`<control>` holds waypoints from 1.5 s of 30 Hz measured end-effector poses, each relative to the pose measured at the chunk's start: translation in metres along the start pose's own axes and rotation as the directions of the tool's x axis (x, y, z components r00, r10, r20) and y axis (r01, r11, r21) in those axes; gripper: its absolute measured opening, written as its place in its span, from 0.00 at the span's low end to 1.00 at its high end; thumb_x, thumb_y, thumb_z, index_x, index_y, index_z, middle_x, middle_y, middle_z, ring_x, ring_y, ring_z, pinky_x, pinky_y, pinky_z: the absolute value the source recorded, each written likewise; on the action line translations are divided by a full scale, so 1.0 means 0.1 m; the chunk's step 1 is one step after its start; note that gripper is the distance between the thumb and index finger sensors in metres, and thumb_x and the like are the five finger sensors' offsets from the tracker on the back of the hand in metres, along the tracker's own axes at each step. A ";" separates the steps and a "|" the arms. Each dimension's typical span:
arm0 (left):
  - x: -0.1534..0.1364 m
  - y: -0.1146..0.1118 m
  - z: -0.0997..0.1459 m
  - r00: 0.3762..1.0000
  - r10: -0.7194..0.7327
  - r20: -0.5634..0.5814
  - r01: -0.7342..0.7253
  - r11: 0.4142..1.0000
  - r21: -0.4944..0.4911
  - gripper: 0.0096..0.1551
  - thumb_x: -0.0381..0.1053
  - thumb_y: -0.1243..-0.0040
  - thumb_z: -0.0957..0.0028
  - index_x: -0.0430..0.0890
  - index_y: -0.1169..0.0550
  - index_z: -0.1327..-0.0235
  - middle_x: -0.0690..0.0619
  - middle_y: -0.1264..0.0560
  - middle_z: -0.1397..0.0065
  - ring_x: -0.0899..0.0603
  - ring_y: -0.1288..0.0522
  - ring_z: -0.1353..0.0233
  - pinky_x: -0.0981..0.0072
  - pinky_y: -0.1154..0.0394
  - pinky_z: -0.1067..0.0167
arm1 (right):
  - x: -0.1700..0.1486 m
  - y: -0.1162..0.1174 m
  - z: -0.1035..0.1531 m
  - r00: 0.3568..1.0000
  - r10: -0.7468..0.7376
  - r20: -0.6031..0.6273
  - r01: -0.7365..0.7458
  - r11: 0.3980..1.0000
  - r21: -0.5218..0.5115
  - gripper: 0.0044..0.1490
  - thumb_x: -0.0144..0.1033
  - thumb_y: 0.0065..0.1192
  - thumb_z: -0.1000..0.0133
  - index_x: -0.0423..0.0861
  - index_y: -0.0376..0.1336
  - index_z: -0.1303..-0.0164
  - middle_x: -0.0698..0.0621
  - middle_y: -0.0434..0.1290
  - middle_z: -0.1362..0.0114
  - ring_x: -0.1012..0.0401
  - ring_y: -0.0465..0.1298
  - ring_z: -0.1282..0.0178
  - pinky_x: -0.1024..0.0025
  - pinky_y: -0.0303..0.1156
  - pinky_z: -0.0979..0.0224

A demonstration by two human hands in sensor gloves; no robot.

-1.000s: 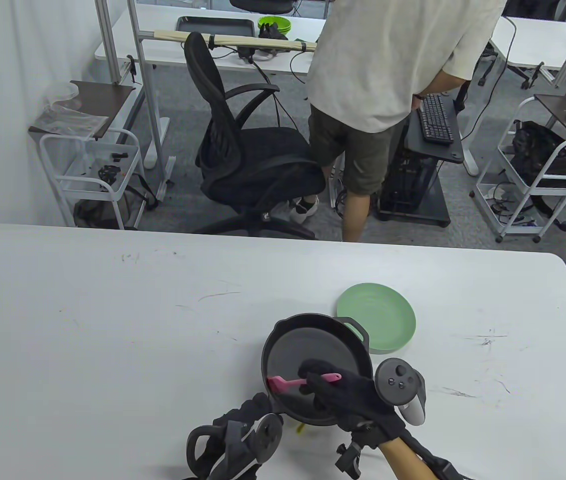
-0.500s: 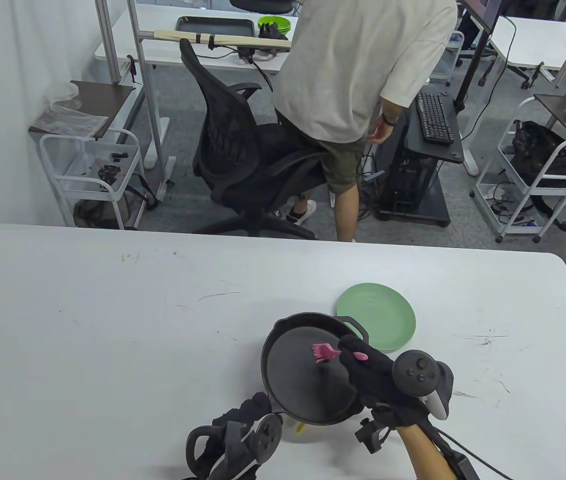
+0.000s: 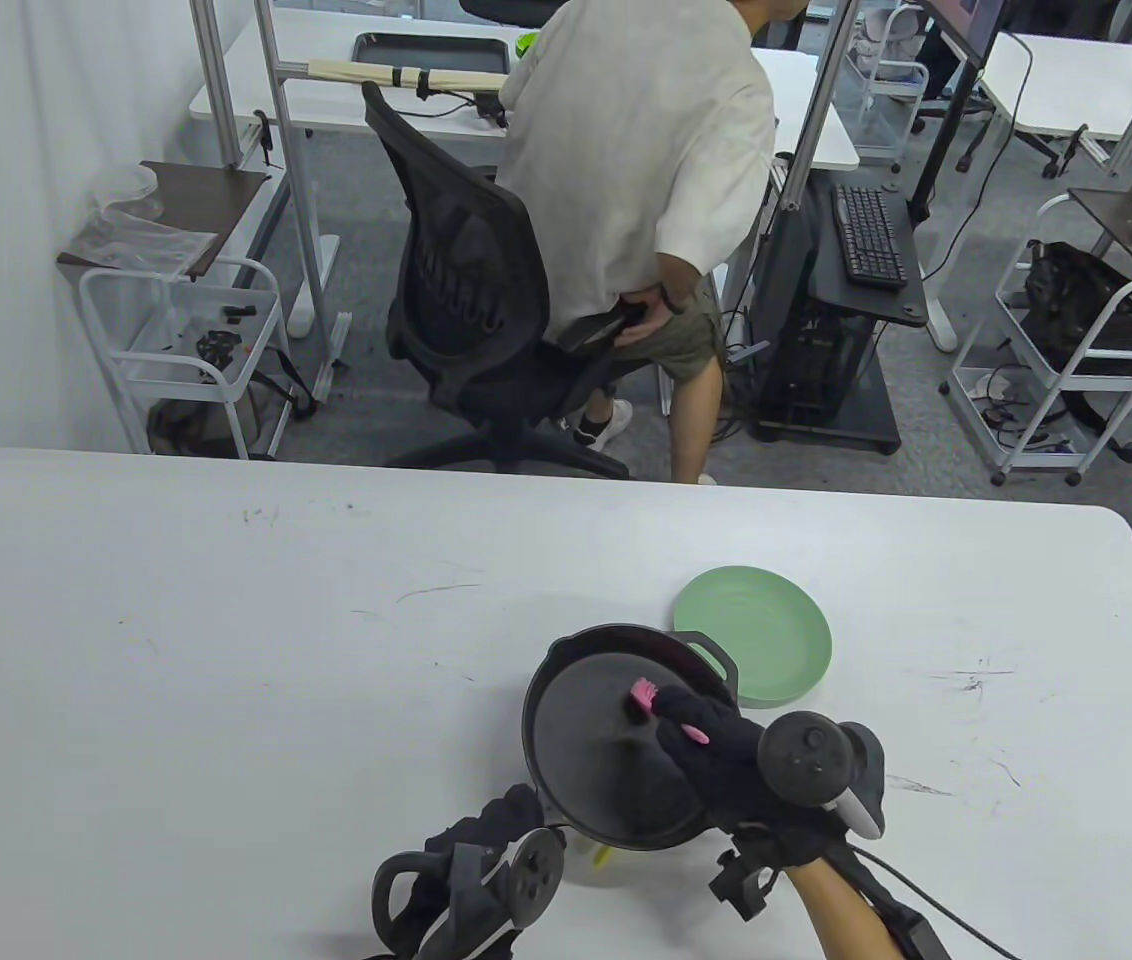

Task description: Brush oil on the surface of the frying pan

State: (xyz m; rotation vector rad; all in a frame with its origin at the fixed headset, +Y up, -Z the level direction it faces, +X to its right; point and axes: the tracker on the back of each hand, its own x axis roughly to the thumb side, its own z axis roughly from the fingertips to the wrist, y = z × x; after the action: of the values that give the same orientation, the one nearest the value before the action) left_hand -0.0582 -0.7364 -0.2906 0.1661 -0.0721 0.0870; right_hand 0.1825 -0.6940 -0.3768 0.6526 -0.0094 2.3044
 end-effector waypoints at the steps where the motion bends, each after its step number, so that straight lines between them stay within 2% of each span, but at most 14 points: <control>1: 0.00 -0.01 0.00 1.000 -0.014 0.001 0.014 1.000 0.002 0.37 0.66 0.42 0.48 0.43 0.23 0.34 0.57 0.16 0.61 0.53 0.18 0.72 0.60 0.19 0.69 | 0.04 0.04 0.00 1.000 -0.010 0.021 0.009 1.000 0.029 0.31 0.48 0.57 0.33 0.44 0.63 0.23 0.33 0.75 0.32 0.57 0.81 0.57 0.70 0.78 0.60; 6: 0.00 -0.01 0.00 1.000 -0.008 0.004 0.008 1.000 -0.012 0.37 0.66 0.43 0.48 0.44 0.23 0.34 0.57 0.16 0.61 0.53 0.18 0.71 0.61 0.19 0.69 | 0.17 0.14 0.00 0.992 -0.112 0.065 0.104 0.987 0.120 0.31 0.48 0.57 0.33 0.44 0.63 0.24 0.34 0.76 0.32 0.57 0.81 0.57 0.71 0.79 0.60; 14: 0.00 -0.01 0.00 1.000 -0.002 0.002 0.002 1.000 -0.011 0.37 0.66 0.43 0.48 0.44 0.23 0.34 0.57 0.16 0.61 0.53 0.18 0.71 0.61 0.19 0.69 | 0.23 0.15 0.01 0.937 -0.341 0.076 0.325 0.931 0.168 0.32 0.49 0.56 0.32 0.44 0.62 0.23 0.35 0.76 0.31 0.57 0.82 0.56 0.71 0.79 0.59; 16: 0.00 -0.01 0.00 1.000 -0.003 0.002 0.003 1.000 -0.011 0.37 0.66 0.43 0.48 0.44 0.23 0.34 0.57 0.16 0.61 0.53 0.18 0.71 0.61 0.19 0.69 | 0.22 0.16 0.00 0.940 -0.334 0.068 0.318 0.931 0.177 0.32 0.48 0.57 0.32 0.43 0.62 0.23 0.34 0.76 0.31 0.56 0.82 0.56 0.70 0.79 0.59; 19: 0.00 -0.01 0.00 1.000 -0.004 0.000 0.004 1.000 -0.011 0.37 0.66 0.43 0.48 0.44 0.23 0.34 0.57 0.16 0.61 0.53 0.18 0.71 0.60 0.19 0.69 | 0.18 0.13 -0.01 0.964 -0.259 0.052 0.251 0.959 0.129 0.31 0.47 0.58 0.33 0.42 0.62 0.24 0.33 0.76 0.32 0.56 0.82 0.57 0.69 0.79 0.60; 23: 0.00 -0.01 0.00 1.000 -0.001 0.001 0.001 1.000 -0.010 0.37 0.66 0.43 0.48 0.44 0.23 0.34 0.57 0.16 0.61 0.53 0.18 0.71 0.61 0.19 0.69 | 0.09 0.03 -0.01 0.998 -0.066 0.017 0.065 0.998 0.018 0.31 0.46 0.58 0.33 0.42 0.62 0.24 0.33 0.76 0.33 0.56 0.82 0.57 0.69 0.79 0.60; 27: 0.00 0.00 0.00 1.000 -0.005 0.001 0.005 1.000 -0.009 0.37 0.66 0.43 0.48 0.43 0.23 0.34 0.57 0.16 0.61 0.53 0.18 0.71 0.60 0.19 0.69 | -0.03 -0.06 -0.02 0.999 0.032 -0.040 -0.034 0.998 -0.056 0.31 0.46 0.59 0.33 0.42 0.62 0.24 0.33 0.76 0.32 0.56 0.82 0.57 0.69 0.79 0.60; 37: -0.04 0.01 -0.01 1.000 -0.003 -0.014 0.003 1.000 -0.003 0.37 0.66 0.43 0.48 0.44 0.23 0.34 0.57 0.16 0.61 0.53 0.18 0.71 0.60 0.19 0.69 | -0.17 -0.18 0.01 0.979 0.173 -0.110 -0.189 0.970 -0.151 0.31 0.45 0.59 0.33 0.43 0.62 0.23 0.33 0.76 0.31 0.56 0.82 0.57 0.69 0.79 0.60; 39: -0.07 0.02 -0.02 1.000 0.004 -0.029 -0.004 1.000 -0.002 0.37 0.66 0.43 0.48 0.44 0.23 0.34 0.57 0.16 0.61 0.53 0.18 0.71 0.60 0.19 0.69 | -0.16 -0.23 0.03 0.982 0.163 -0.098 -0.178 0.968 -0.175 0.31 0.46 0.59 0.33 0.44 0.62 0.23 0.33 0.76 0.31 0.57 0.82 0.58 0.69 0.79 0.60; 45: -0.21 0.04 -0.03 0.996 0.003 -0.094 -0.003 1.000 0.006 0.37 0.66 0.42 0.48 0.43 0.23 0.34 0.57 0.16 0.61 0.53 0.18 0.71 0.60 0.19 0.69 | -0.18 -0.44 0.11 0.995 -0.077 -0.062 0.060 0.970 -0.237 0.30 0.48 0.57 0.33 0.44 0.63 0.25 0.35 0.77 0.35 0.60 0.81 0.61 0.72 0.79 0.62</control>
State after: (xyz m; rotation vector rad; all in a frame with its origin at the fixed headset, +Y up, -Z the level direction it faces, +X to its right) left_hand -0.0796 -0.7336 -0.2949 0.1675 0.0223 0.0979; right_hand 0.2270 -0.6758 -0.3837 0.4426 -0.2194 2.2141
